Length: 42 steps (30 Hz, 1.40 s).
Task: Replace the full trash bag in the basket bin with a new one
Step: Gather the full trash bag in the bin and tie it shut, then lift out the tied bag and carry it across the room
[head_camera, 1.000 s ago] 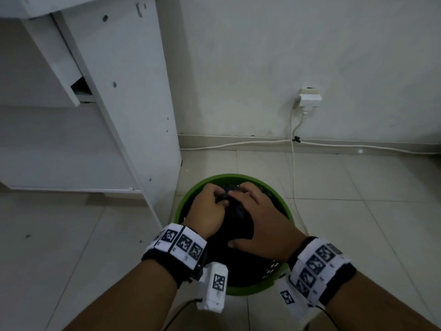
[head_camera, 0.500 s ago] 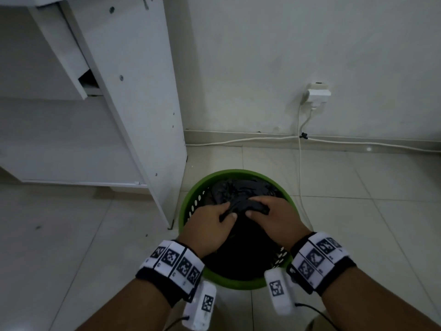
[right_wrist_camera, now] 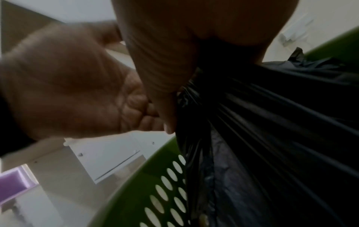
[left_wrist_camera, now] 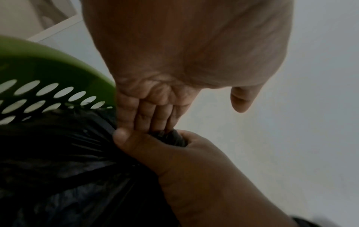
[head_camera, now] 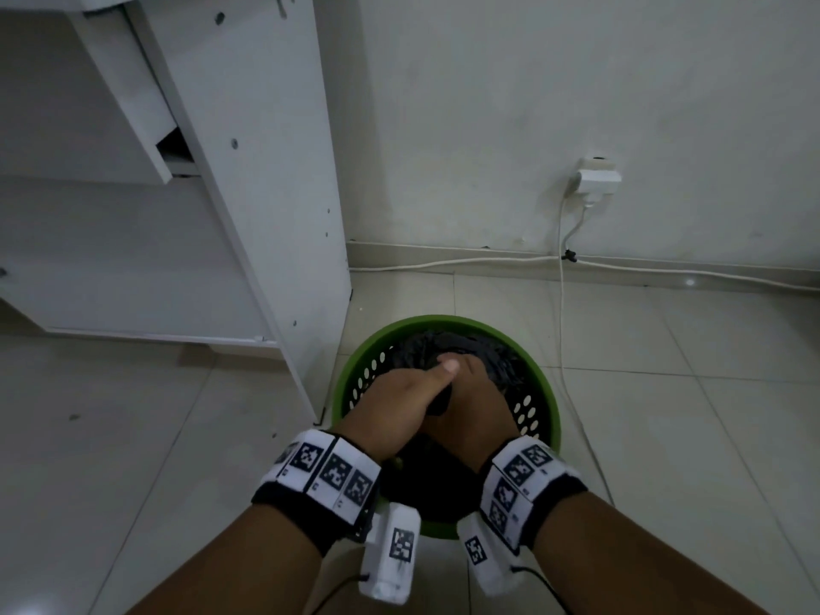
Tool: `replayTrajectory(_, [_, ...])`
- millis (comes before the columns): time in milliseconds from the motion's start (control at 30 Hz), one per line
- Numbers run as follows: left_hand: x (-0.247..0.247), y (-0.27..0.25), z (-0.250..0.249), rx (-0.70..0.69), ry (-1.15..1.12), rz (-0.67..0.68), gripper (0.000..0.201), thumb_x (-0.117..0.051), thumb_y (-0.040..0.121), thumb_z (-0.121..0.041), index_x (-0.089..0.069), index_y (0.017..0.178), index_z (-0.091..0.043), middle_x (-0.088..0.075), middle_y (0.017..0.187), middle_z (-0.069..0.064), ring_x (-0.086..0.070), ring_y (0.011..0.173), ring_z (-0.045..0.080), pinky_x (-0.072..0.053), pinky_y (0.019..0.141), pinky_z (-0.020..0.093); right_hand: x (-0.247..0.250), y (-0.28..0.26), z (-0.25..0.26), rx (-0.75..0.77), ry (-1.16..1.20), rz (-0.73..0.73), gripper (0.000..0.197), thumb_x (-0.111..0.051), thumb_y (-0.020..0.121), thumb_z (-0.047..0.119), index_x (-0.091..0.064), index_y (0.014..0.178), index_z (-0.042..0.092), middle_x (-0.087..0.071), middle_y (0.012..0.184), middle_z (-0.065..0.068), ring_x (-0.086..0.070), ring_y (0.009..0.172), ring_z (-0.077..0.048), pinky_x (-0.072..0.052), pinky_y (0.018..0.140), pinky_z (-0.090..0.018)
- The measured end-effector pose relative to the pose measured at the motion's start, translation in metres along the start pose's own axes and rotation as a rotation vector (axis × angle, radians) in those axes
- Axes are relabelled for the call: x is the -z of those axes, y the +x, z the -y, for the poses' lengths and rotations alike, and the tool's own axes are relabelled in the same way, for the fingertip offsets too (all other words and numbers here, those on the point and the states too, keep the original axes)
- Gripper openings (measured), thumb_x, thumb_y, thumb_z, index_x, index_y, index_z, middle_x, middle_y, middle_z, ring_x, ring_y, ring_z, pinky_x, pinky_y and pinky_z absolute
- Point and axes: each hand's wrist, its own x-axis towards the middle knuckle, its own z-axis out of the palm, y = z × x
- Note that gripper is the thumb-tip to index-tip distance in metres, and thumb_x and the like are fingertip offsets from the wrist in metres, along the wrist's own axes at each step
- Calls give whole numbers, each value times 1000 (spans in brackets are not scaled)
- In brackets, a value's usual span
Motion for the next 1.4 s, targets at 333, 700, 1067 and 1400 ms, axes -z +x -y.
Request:
replayTrajectory(333, [20,-34,18,-291,470,-243,36,-53,92,-54,-67,112,-27,-68,104,-5,-62,98,9,-54,86,34,10,11,-10,-17,158,-44,25,-65,89,31,-64,108,14,-69,103,-6,-63,94,-25,-51,81,-33])
replayTrajectory(700, [13,-49,103,5,214,-224,129,-99,40,-39,-21,144,-31,-65,122,-8,-63,112,12,-53,81,16,2,3,-8,-171,507,-216,33,-72,86,30,-70,112,11,-70,109,-4,-63,103,-21,-51,92,-33])
replayTrajectory(1067, [6,-44,119,62,315,-155,175,-97,23,-57,12,157,-28,-62,136,-4,-59,125,17,-54,101,37,45,-17,15,-220,1212,-237,24,-75,84,12,-71,108,12,-75,101,-7,-72,93,-21,-59,84,-35])
replayTrajectory(1400, [-9,-47,96,119,365,-174,169,-96,48,-50,32,152,-14,-49,150,-1,-49,137,24,-42,110,35,117,-20,21,-152,1388,-358,23,-72,85,6,-70,108,5,-75,102,-14,-72,96,-30,-59,85,-40])
